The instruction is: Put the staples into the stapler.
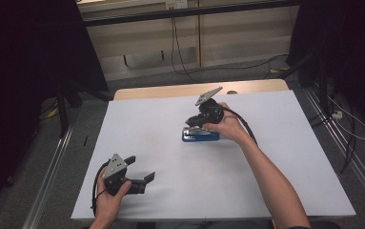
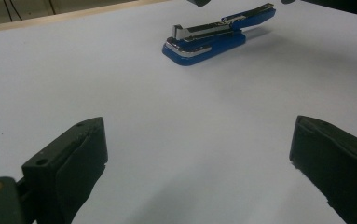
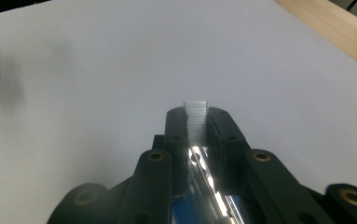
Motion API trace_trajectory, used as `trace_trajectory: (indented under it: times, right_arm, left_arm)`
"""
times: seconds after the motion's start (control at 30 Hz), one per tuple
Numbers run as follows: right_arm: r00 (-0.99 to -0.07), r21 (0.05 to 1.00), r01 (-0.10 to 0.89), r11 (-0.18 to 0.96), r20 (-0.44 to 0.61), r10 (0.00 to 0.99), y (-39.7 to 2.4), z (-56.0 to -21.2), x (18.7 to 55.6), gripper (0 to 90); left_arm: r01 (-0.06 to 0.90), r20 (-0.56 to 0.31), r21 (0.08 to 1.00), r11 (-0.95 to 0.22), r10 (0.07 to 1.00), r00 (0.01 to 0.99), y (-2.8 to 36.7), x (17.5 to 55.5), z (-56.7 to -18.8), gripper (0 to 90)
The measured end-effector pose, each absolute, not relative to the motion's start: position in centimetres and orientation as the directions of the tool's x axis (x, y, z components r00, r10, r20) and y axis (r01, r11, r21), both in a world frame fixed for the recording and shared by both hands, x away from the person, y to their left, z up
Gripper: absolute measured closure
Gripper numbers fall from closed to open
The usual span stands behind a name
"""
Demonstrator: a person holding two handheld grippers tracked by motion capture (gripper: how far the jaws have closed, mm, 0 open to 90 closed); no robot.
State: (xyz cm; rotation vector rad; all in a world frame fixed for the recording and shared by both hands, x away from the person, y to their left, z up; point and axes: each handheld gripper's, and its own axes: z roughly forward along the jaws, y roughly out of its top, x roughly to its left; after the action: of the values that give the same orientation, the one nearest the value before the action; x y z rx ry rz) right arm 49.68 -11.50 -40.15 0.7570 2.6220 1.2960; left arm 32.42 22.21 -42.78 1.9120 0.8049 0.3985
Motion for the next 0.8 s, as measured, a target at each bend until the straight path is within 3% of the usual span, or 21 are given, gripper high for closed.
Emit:
trace_trajectory:
  times: [0.3, 0.8]
  right_arm:
    - [-0.877, 0.757, 0.382, 0.531, 0.116, 0.466, -11.47, -41.02, 50.10, 79.1]
    - [-0.920, 0.738, 0.299, 0.604, 0.057, 0.387, -11.15, -40.88, 50.54, 79.2]
  left_arm:
    - [0.360, -0.069, 0.884, -0.297, 0.680, 0.730, 22.17, 32.42, -42.78, 4.1]
    - [0.356, -0.062, 0.883, -0.304, 0.678, 0.732, 22.13, 32.37, -42.76, 4.2]
